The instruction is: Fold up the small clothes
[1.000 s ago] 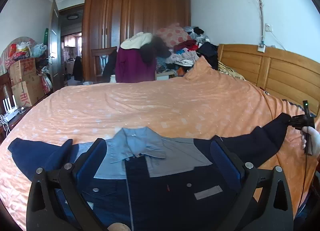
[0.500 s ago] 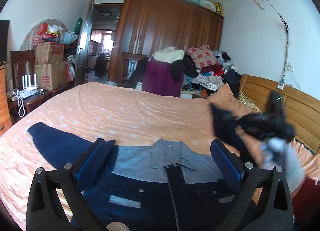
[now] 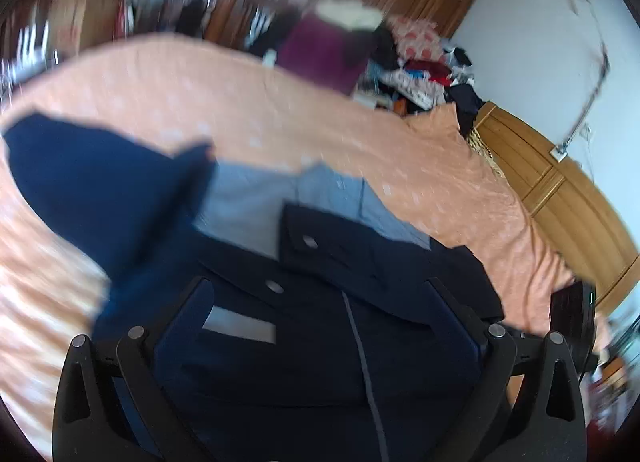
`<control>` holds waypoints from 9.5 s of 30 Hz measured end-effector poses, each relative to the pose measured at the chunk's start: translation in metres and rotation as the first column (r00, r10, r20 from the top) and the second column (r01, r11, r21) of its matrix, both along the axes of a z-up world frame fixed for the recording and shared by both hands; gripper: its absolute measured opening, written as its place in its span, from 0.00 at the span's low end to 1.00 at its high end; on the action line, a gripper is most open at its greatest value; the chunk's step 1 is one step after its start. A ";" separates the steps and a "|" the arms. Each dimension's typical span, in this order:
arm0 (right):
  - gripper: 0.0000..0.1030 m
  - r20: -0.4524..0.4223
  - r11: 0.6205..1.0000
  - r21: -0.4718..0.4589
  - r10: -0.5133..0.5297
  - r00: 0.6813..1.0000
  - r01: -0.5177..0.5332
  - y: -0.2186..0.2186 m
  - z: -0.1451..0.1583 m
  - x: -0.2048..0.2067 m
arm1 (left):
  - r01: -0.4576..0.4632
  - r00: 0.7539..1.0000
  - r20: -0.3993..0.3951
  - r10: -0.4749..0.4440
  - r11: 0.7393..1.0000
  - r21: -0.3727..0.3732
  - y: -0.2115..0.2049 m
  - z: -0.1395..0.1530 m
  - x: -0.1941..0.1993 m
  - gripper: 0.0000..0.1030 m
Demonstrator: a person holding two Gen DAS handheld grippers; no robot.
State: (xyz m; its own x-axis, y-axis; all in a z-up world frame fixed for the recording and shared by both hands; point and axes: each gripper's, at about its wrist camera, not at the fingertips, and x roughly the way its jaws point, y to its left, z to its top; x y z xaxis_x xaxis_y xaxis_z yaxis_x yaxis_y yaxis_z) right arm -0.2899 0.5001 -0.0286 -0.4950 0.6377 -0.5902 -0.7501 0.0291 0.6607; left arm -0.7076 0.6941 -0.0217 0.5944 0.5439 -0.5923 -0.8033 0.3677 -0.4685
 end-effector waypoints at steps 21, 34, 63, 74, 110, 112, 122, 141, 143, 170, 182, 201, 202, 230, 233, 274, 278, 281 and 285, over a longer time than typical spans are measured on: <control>0.57 0.016 0.999 -0.006 -0.042 0.999 0.042 -0.024 -0.016 0.034 | -0.044 0.999 -0.016 0.041 0.963 -0.265 0.094 -0.094 0.090 0.05; 0.54 0.131 0.987 0.065 -0.153 0.980 0.146 -0.005 -0.006 0.087 | -0.114 0.993 0.020 0.118 0.983 -0.141 0.078 -0.075 0.044 0.04; 0.43 0.185 0.991 -0.081 -0.089 0.979 0.106 0.192 -0.048 0.192 | -0.234 0.971 0.014 0.238 0.963 -0.133 0.070 -0.105 0.008 0.18; 0.44 0.209 0.997 -0.073 0.033 0.977 -0.018 0.031 -0.055 0.098 | -0.195 0.979 0.033 0.201 0.971 -0.138 0.061 -0.095 0.012 0.40; 0.43 0.197 0.999 0.044 -0.006 0.980 -0.003 0.016 -0.061 0.102 | -0.284 0.955 0.033 0.295 0.940 -0.187 0.082 -0.104 0.023 0.06; 0.43 0.180 0.999 0.038 -0.002 0.984 -0.005 0.018 -0.064 0.105 | -0.269 0.957 0.038 0.287 0.931 -0.247 0.091 -0.125 0.018 0.09; 0.43 0.206 1.000 0.013 -0.011 0.979 0.009 0.017 -0.053 0.103 | -0.200 0.967 0.117 0.226 0.959 -0.202 0.068 -0.098 0.005 0.22; 0.52 0.246 0.987 0.006 -0.159 0.956 0.163 0.036 -0.032 0.125 | -0.496 0.855 0.089 0.511 0.856 -0.150 0.032 -0.086 -0.231 0.56; 0.54 0.222 0.988 0.003 -0.151 0.963 0.154 0.027 -0.030 0.107 | -0.501 0.845 0.115 0.522 0.849 -0.167 0.050 -0.088 -0.258 0.57; 0.49 0.127 0.999 0.043 -0.014 0.992 0.008 0.051 -0.002 0.005 | -0.071 0.972 0.234 0.033 0.985 0.158 0.196 0.017 -0.156 0.01; 0.61 -0.024 0.996 0.030 -0.083 0.996 0.084 0.013 0.001 0.062 | 0.352 0.903 0.262 -0.340 0.936 0.001 0.084 -0.038 0.041 0.69; 0.24 -0.147 0.983 -0.174 0.029 0.989 -0.055 0.169 -0.072 0.013 | -0.044 0.907 0.411 0.091 0.991 -0.123 0.055 -0.127 -0.125 0.72; 0.10 -0.141 0.983 -0.178 0.019 0.990 -0.044 0.169 -0.074 0.013 | -0.050 0.901 0.425 0.093 0.993 -0.111 0.052 -0.124 -0.123 0.73; 0.42 -0.065 0.985 -0.171 0.026 0.998 -0.037 0.133 -0.058 0.046 | -0.031 0.962 0.266 0.059 0.994 -0.108 0.126 -0.096 -0.117 0.75; 0.39 -0.012 0.980 -0.194 0.047 0.999 -0.048 0.136 -0.062 0.044 | -0.047 0.957 0.279 0.082 0.990 -0.130 0.122 -0.106 -0.126 0.75; 0.16 0.304 0.994 0.030 -0.108 0.946 0.104 0.063 -0.004 0.076 | 0.053 0.957 -0.283 -0.064 0.998 -0.044 0.127 -0.094 -0.049 0.73; 0.16 0.248 0.997 -0.029 0.076 0.966 -0.071 0.082 -0.029 0.041 | 0.091 0.977 -0.194 -0.093 0.996 -0.023 0.117 -0.081 -0.043 0.73; 0.05 0.143 0.989 -0.112 0.112 0.983 -0.097 0.084 -0.068 0.053 | 0.113 0.969 -0.209 -0.136 0.987 -0.118 0.116 -0.106 -0.039 0.72; 0.00 0.182 0.992 -0.125 0.042 0.982 -0.019 0.050 -0.058 0.084 | 0.077 0.974 -0.198 -0.110 0.983 -0.165 0.100 -0.106 -0.077 0.71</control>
State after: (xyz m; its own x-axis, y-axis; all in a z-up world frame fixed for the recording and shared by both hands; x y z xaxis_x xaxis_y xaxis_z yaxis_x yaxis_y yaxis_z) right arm -0.2062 0.5499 -0.0868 -0.3890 0.5416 -0.7452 -0.8600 0.0765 0.5045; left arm -0.7848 0.7941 -0.1277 0.4952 0.3830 -0.7798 -0.8536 0.3812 -0.3549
